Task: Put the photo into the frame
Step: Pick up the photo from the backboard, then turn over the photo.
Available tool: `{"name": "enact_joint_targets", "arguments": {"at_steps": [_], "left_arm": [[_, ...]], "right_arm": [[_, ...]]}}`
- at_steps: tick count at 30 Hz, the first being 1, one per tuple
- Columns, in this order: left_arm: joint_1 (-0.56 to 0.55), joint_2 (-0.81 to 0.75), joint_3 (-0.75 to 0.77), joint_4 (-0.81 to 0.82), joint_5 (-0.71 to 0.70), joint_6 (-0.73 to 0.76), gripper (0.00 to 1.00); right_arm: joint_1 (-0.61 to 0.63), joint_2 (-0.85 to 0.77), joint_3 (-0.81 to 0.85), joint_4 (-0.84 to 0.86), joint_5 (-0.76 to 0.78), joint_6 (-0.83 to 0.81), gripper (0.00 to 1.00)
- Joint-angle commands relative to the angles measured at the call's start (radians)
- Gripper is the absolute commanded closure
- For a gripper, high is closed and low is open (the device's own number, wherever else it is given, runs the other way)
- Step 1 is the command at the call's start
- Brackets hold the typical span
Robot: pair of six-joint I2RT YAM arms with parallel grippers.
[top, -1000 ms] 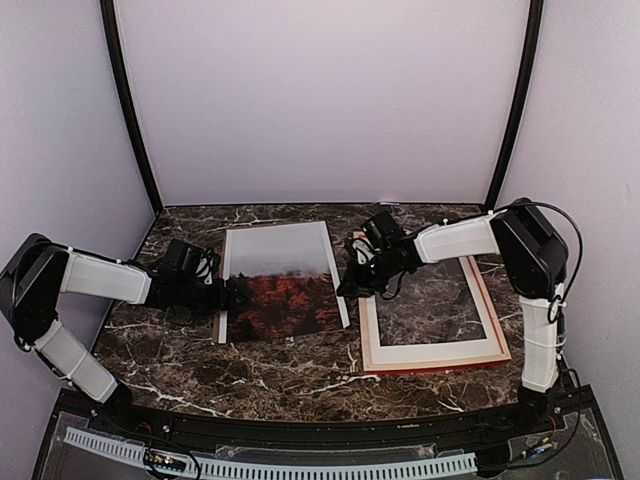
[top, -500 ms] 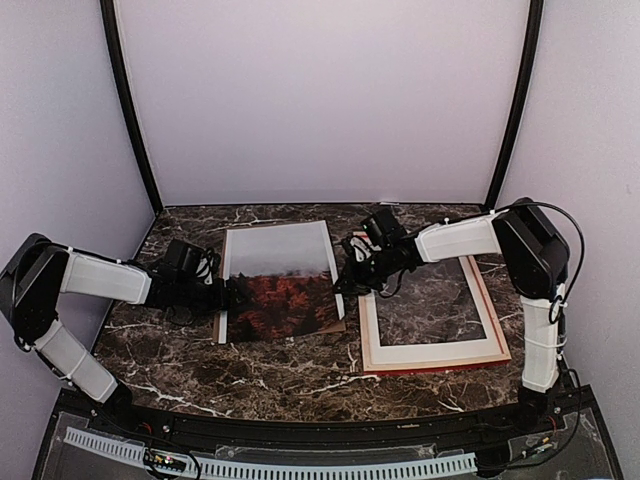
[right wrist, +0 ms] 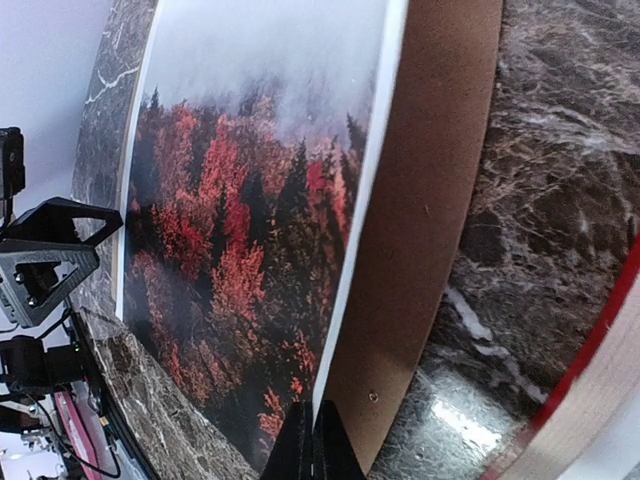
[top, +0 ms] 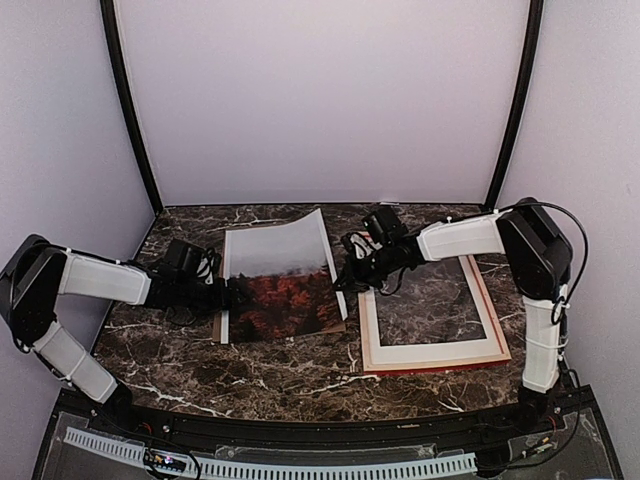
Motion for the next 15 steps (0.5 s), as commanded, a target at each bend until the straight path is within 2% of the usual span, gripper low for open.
{"name": "enact_joint_targets", "arguments": {"at_steps": [1, 10, 15], "left_arm": [[-0.010, -0.084, 0.007, -0.035, 0.016, -0.012, 0.22], [-0.037, -0.236, 0.083, -0.095, 0.009, -0.021, 0.16], [-0.058, -0.276, 0.098, -0.088, -0.001, -0.047, 0.16]], "right_arm": [[0.002, -0.105, 0.046, -0.111, 0.113, -0.075, 1.00], [0.007, -0.265, 0.183, -0.435, 0.401, -0.202, 1.00], [0.039, -0.325, 0.355, -0.650, 0.668, -0.248, 1.00]]}}
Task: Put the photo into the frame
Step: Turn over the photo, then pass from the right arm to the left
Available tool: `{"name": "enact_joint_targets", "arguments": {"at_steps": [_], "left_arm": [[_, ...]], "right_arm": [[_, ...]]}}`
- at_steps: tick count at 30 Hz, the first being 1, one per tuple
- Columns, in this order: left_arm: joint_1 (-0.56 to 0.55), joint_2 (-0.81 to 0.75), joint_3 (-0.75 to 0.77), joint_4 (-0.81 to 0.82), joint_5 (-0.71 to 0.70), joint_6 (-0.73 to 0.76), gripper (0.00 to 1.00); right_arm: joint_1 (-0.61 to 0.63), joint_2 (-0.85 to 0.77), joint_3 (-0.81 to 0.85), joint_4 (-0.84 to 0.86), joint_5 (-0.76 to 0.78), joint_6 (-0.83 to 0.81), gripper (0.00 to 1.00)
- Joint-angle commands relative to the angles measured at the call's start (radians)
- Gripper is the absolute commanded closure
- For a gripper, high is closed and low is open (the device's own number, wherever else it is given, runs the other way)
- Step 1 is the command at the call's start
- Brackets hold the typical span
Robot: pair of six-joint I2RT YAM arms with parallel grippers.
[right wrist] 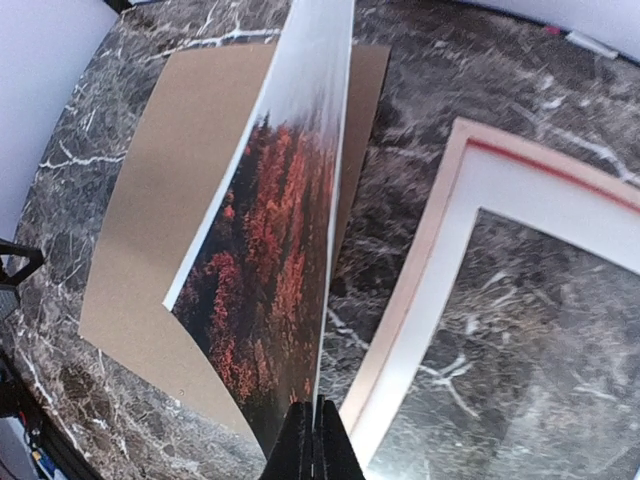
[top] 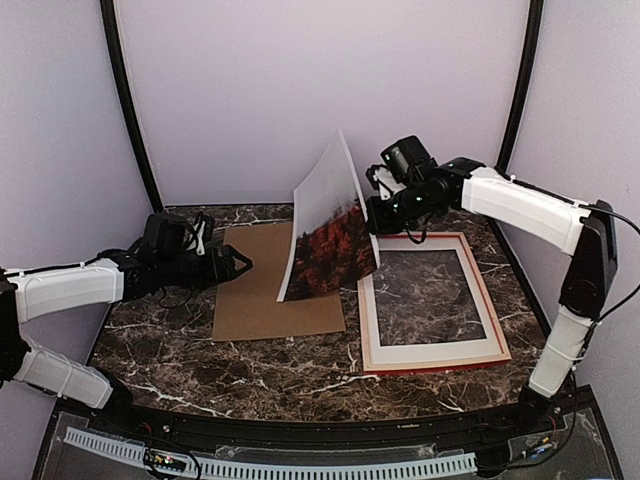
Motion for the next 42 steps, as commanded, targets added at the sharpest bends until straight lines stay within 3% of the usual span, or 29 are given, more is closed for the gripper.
{"name": "enact_joint_targets", "arguments": {"at_steps": [1, 8, 14, 17, 22, 28, 42], "left_arm": [[-0.023, -0.038, 0.029, -0.022, -0.011, -0.027, 0.16], [-0.063, -0.032, 0.052, -0.018, -0.018, -0.048, 0.15], [-0.093, -0.067, 0.058, -0.019, -0.041, -0.070, 0.16], [-0.098, -0.117, 0.046, -0.005, -0.045, -0.091, 0.16], [-0.101, -0.198, -0.004, 0.040, -0.098, -0.126, 0.15], [-0.101, -0.270, -0.061, 0.044, -0.188, -0.178, 0.15], [-0.101, -0.117, -0.061, 0.053, -0.216, -0.222, 0.15]], "right_arm": [[0.045, -0.055, 0.167, -0.245, 0.318, -0.068, 1.00], [0.206, 0.062, 0.465, -0.498, 0.670, -0.050, 1.00], [0.342, 0.244, 0.670, -0.587, 0.746, -0.051, 1.00], [0.373, 0.301, 0.673, -0.530, 0.633, -0.074, 1.00], [0.384, 0.326, 0.537, -0.318, 0.350, -0.087, 1.00], [0.386, 0.364, 0.424, -0.135, 0.156, -0.052, 1.00], [0.387, 0.428, 0.311, 0.080, -0.009, 0.066, 1.00]]}}
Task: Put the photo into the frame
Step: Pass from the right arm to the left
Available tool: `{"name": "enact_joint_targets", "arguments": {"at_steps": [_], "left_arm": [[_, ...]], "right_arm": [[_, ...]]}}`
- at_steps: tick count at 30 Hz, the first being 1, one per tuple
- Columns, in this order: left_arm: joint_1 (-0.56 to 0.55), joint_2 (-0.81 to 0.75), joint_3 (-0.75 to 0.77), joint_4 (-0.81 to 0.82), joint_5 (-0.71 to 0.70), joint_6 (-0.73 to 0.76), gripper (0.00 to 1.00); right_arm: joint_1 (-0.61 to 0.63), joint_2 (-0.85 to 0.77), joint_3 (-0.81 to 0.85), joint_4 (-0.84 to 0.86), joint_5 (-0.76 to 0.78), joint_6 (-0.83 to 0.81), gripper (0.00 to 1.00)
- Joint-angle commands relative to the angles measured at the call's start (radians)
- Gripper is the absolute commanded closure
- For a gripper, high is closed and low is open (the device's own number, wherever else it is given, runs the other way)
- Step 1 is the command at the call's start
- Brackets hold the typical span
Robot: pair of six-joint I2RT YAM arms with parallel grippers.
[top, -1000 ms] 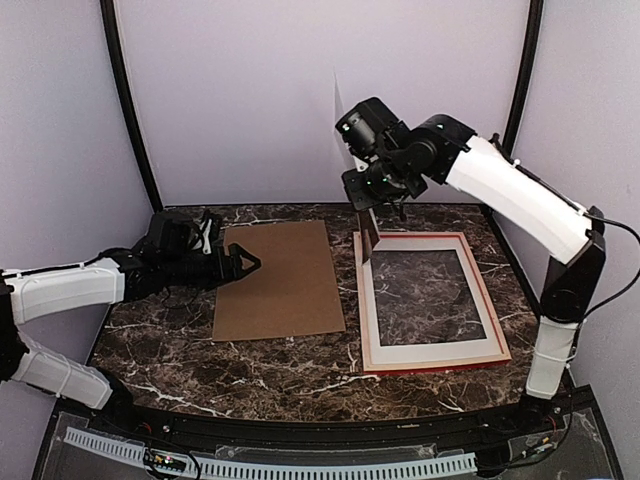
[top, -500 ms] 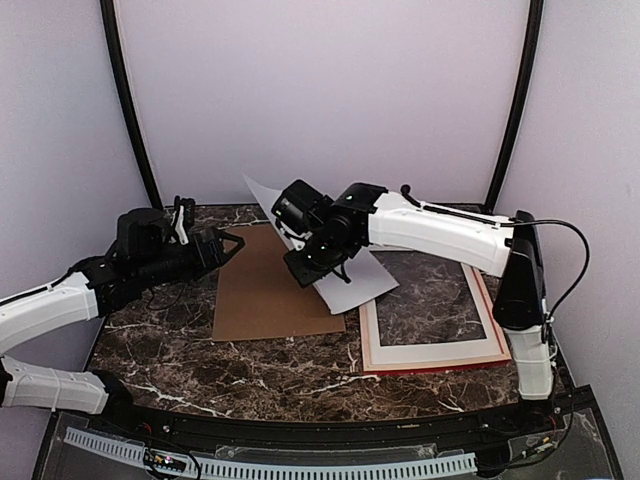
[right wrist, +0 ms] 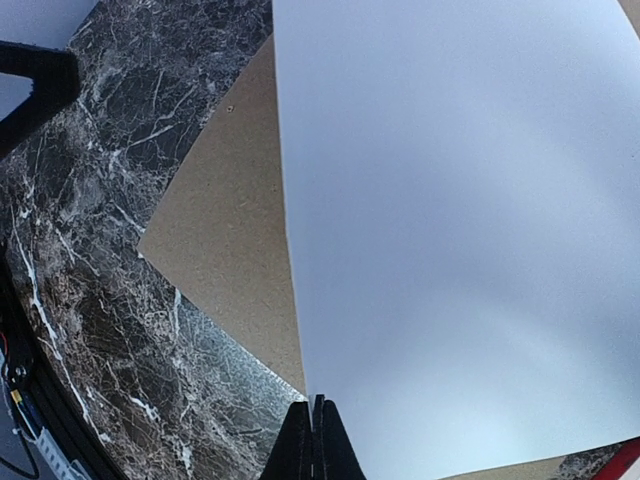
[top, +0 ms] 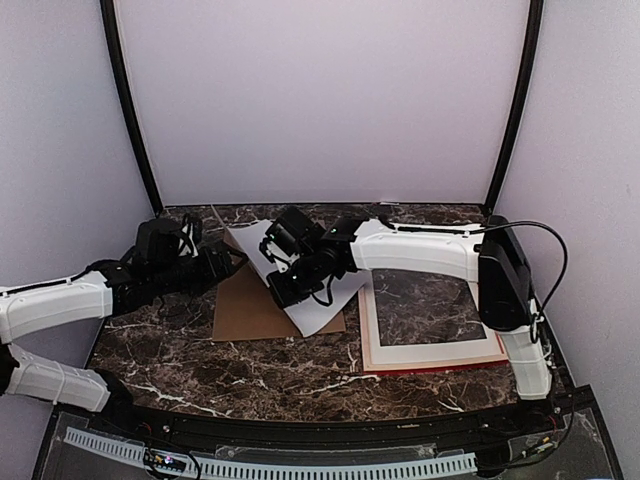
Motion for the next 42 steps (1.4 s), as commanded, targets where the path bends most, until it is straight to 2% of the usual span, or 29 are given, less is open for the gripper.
{"name": "enact_joint_targets", "arguments": {"at_steps": [1, 9, 25, 32, 38, 42], "left_arm": [[-0.005, 0.042, -0.008, 0.026, -0.034, -0.011, 0.15], [-0.002, 0.142, -0.018, 0.085, -0.051, -0.031, 0.15], [0.021, 0.330, 0.014, 0.172, -0.007, -0.031, 0.26], [0.021, 0.398, 0.015, 0.222, 0.028, -0.045, 0.33], [0.022, 0.407, 0.007, 0.242, 0.032, -0.047, 0.39], [0.021, 0.414, -0.008, 0.270, 0.044, -0.051, 0.49]], "right_arm": [[0.006, 0.003, -0.040, 0.112, -0.047, 0.053, 1.00], [0.013, 0.012, -0.111, 0.179, -0.064, 0.087, 1.00], [0.030, 0.023, -0.171, 0.262, -0.114, 0.125, 1.00], [0.035, 0.042, -0.169, 0.270, -0.134, 0.131, 1.00], [0.035, 0.051, -0.169, 0.280, -0.158, 0.133, 0.95], [0.034, 0.055, -0.166, 0.289, -0.181, 0.136, 0.91]]}}
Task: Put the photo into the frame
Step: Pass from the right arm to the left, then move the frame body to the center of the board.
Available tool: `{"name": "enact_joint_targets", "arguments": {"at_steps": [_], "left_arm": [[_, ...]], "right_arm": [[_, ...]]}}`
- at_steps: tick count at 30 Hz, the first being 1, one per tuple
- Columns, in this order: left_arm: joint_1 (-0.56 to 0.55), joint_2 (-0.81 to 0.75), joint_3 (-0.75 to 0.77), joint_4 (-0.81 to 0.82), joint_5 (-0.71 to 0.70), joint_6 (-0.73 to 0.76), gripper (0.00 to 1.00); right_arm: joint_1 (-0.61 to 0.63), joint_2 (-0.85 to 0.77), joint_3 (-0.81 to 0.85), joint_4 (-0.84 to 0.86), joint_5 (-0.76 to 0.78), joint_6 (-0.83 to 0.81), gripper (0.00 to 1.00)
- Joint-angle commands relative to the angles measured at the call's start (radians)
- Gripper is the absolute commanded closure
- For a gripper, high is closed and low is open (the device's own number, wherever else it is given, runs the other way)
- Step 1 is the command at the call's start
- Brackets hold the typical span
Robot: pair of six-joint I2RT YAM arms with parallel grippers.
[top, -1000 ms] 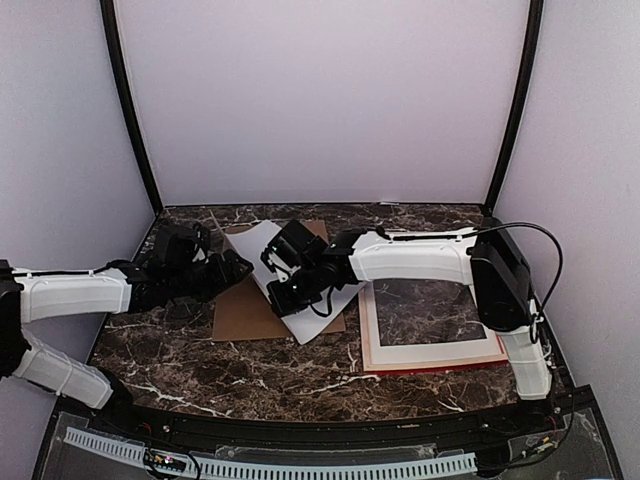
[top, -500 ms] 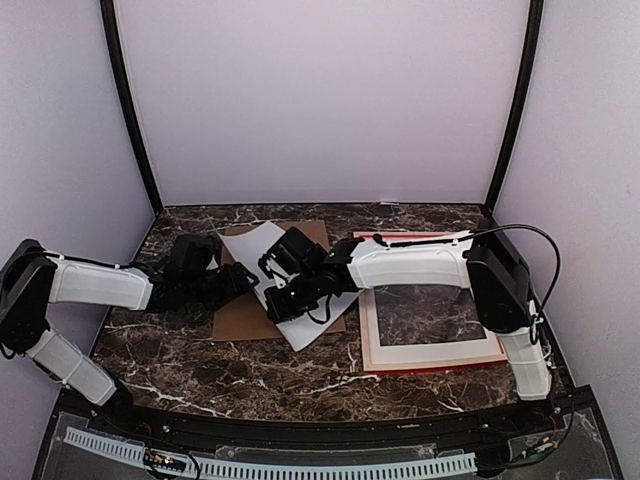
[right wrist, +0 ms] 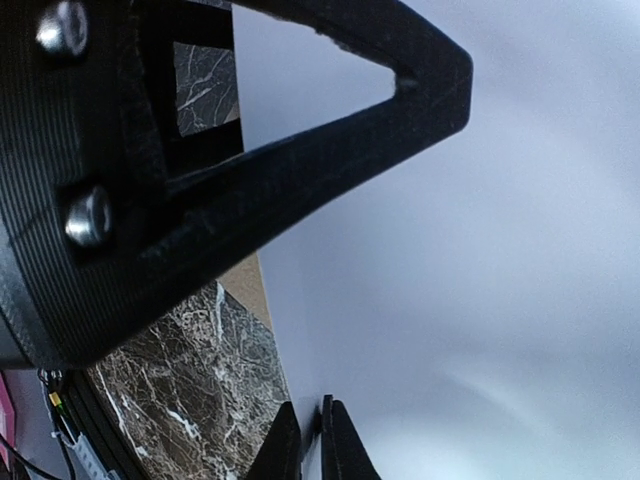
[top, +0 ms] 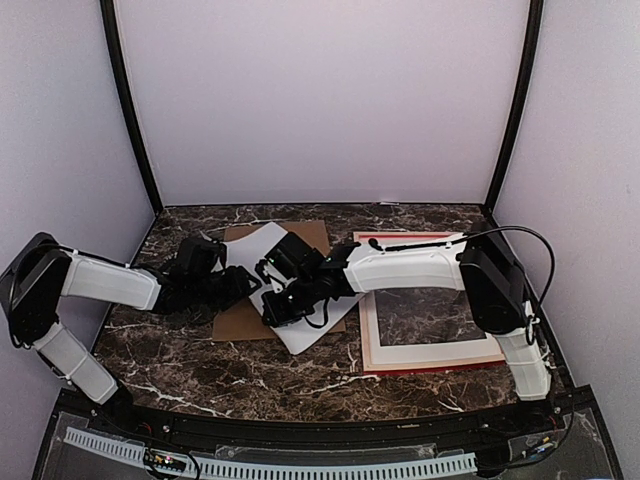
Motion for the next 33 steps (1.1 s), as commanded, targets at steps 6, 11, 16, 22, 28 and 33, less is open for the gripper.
{"name": "enact_joint_targets", "arguments": {"at_steps": [6, 11, 16, 22, 28, 33], "left_arm": [[0.007, 0.031, -0.021, 0.082, 0.033, -0.010, 0.63], [0.010, 0.050, -0.023, 0.099, 0.034, 0.000, 0.75], [0.021, 0.054, -0.028, 0.109, 0.053, 0.019, 0.89], [0.046, 0.026, -0.023, 0.087, 0.089, 0.068, 1.00], [0.065, -0.042, 0.016, -0.017, 0.124, 0.166, 1.00], [0.069, -0.132, 0.085, -0.170, 0.121, 0.288, 1.00]], "right_arm": [[0.012, 0.026, -0.011, 0.055, -0.074, 0.009, 0.84], [0.003, -0.008, -0.039, 0.065, -0.081, 0.010, 0.76], [-0.040, -0.119, -0.153, 0.085, -0.083, 0.004, 0.65], [-0.104, -0.287, -0.319, 0.112, -0.069, 0.004, 0.50], [-0.224, -0.468, -0.489, 0.057, 0.028, -0.027, 0.41], [-0.417, -0.594, -0.627, 0.012, 0.113, -0.066, 0.37]]}}
